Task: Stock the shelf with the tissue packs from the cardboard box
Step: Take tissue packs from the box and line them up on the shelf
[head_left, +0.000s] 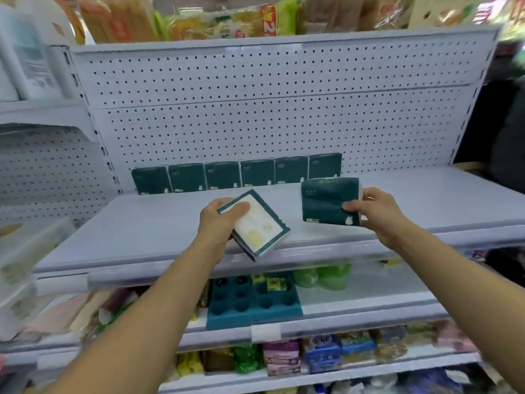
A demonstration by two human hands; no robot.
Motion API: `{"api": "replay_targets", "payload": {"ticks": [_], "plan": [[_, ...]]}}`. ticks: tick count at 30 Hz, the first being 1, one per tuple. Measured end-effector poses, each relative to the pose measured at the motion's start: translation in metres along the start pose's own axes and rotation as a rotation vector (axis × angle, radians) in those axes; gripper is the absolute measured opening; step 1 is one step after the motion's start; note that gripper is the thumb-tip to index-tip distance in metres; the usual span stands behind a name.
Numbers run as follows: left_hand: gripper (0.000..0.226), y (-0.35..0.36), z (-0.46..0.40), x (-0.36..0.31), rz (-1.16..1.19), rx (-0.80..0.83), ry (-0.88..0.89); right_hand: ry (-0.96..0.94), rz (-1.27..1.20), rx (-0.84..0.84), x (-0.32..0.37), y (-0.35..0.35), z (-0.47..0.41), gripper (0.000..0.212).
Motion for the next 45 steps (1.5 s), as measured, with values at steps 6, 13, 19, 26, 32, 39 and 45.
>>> {"api": "replay_targets", "payload": {"ticks": [6, 13, 19, 26, 32, 39, 45], "plan": [[0.032, 0.049, -0.047, -0.006, -0.059, 0.078, -0.003, -0.038, 0.172, -0.068, -0.021, -0.023, -0.038, 0.032], [0.036, 0.098, -0.085, 0.004, 0.015, 0.103, -0.085, -0.096, 0.329, -0.139, -0.026, -0.058, -0.086, 0.025], [0.044, 0.132, -0.116, 0.003, -0.008, 0.041, -0.084, -0.082, 0.362, -0.148, -0.045, -0.100, -0.149, 0.023], [0.033, 0.187, -0.154, -0.003, -0.033, 0.001, -0.140, -0.039, 0.330, -0.133, -0.075, -0.134, -0.248, 0.023], [0.037, 0.217, -0.179, 0.010, -0.017, -0.010, -0.187, -0.060, 0.337, -0.092, -0.092, -0.130, -0.312, 0.024], [0.041, 0.235, -0.192, 0.014, 0.018, -0.005, -0.204, -0.101, 0.322, -0.087, -0.107, -0.117, -0.345, 0.023], [0.039, 0.246, -0.196, 0.018, 0.074, 0.007, -0.232, -0.107, 0.274, -0.058, -0.113, -0.111, -0.352, 0.024]]}}
Point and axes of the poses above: each hand's wrist, its own z-axis away from the middle knuckle, its own y-axis out of the palm, x = y × z, the point moved 7 cm from there along -z, towards the middle knuckle, and after that the axes turned 10 degrees about -y, right-handed, at the moved point
